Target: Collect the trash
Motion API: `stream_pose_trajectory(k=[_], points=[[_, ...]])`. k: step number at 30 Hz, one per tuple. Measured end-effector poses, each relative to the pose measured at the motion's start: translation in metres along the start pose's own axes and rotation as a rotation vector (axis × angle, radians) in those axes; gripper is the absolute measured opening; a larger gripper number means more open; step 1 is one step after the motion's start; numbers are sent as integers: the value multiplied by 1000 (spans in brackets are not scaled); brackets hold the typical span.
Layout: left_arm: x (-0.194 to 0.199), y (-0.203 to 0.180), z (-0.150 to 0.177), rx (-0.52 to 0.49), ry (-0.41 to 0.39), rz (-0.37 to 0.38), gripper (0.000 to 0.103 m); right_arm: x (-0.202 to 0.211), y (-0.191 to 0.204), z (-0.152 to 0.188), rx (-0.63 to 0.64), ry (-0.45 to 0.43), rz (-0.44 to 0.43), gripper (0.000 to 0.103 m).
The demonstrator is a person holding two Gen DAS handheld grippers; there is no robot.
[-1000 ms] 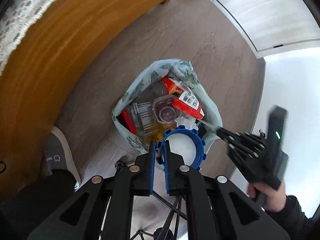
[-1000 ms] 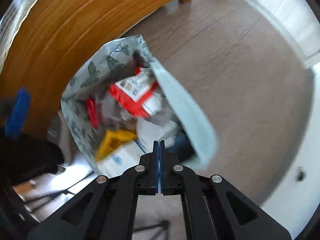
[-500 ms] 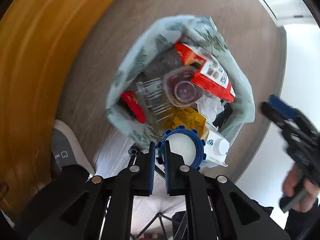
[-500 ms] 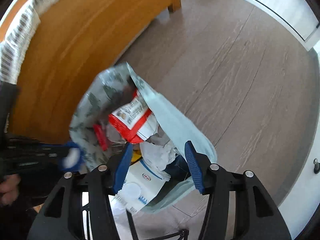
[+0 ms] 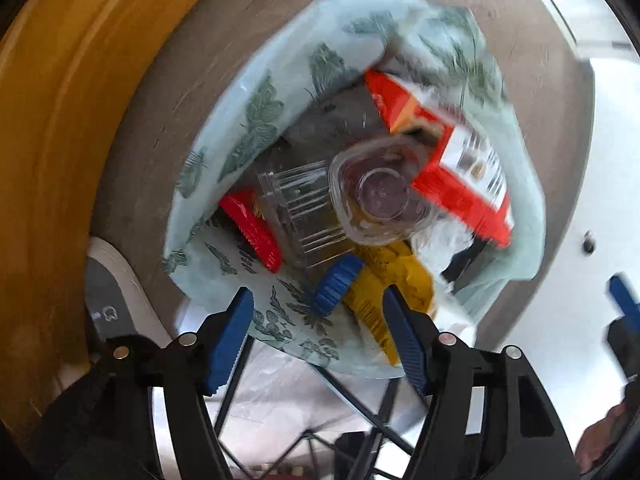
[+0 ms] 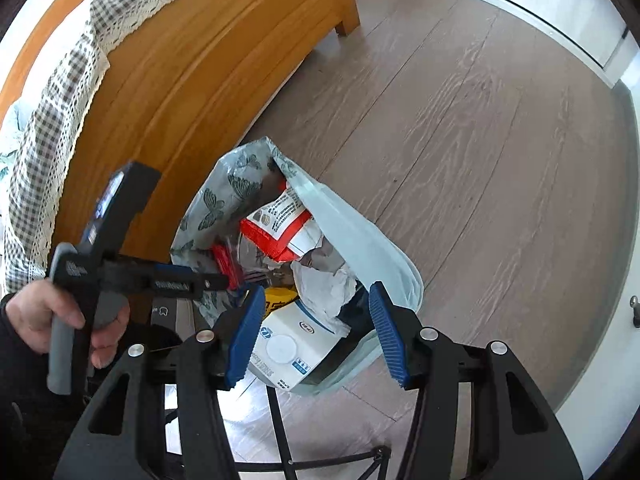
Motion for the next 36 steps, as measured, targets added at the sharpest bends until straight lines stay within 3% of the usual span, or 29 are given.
stream_pose_trajectory(k=[4,10,14,21,28,31,36], points=[[23,6,-10,66,-71,45,64,-4,6,2,15,17,-8,53],[55,3,-7,70,-101,65,64,-3,18,4,81,42,31,52],[97,-10,-11,-19,-221,71,64,7,25,-1,112,31,51,53],[215,0,0,-50,-464,126,64,41,64,-35,212,-68,66,54],[349,37,41,-26,-765,107,71,94,153,-80,371,-234,5,61],[386,71,70,77,-855,99,72,105,205,-92,465,-280,-43,61],[437,152,141,293,-975,-1,74,114,302,-95,608,-332,-154,61]])
Point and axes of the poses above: each gripper's, at about its wrist camera, not at the fingertips, and x roughly against the way its jaws point, y to its left, z to its underside, the point moved 5 cm from there along -x, roughly the way its jaws point, and after that the axes turned 13 degrees about -y, right-handed, at the moved point
